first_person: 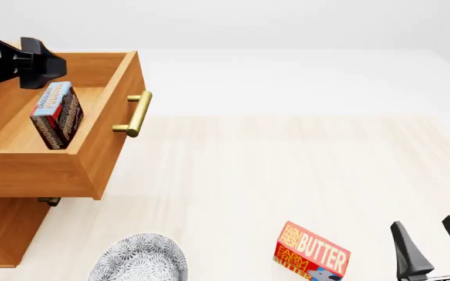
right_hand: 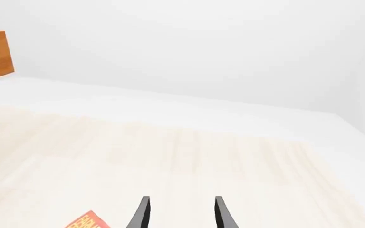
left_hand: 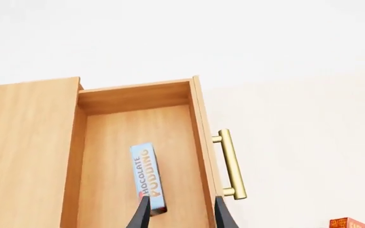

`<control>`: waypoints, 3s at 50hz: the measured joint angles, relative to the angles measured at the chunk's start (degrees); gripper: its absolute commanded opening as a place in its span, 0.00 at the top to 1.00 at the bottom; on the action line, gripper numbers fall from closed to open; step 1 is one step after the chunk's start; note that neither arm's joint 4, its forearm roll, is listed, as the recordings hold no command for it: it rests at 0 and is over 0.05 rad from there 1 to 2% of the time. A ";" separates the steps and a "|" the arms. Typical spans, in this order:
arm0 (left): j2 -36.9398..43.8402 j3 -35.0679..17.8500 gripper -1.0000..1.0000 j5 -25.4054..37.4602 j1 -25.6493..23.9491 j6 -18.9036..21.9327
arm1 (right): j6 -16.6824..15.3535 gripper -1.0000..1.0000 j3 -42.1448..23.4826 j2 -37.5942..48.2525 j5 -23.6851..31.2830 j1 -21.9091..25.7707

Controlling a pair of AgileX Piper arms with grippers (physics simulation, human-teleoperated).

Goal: Put the chocolate pudding in the top drawer of the cabinet and close it.

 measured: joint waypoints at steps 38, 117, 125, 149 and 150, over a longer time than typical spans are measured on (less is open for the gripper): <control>4.46 -5.13 0.00 -1.51 -11.12 -1.08 | 0.35 0.00 0.00 0.01 0.16 -0.08; 20.53 4.59 0.00 -22.50 -25.80 -13.34 | 0.32 0.00 0.00 0.23 0.72 -0.23; 21.15 5.71 0.00 -23.73 -25.81 -14.29 | 0.30 0.00 0.00 0.34 0.70 -0.21; 22.85 8.93 0.00 -28.27 -25.37 -17.99 | 0.20 0.00 -0.03 0.67 0.55 -0.13; 22.92 9.06 0.00 -28.47 -25.43 -18.15 | 0.20 0.00 -0.03 0.68 0.55 -0.12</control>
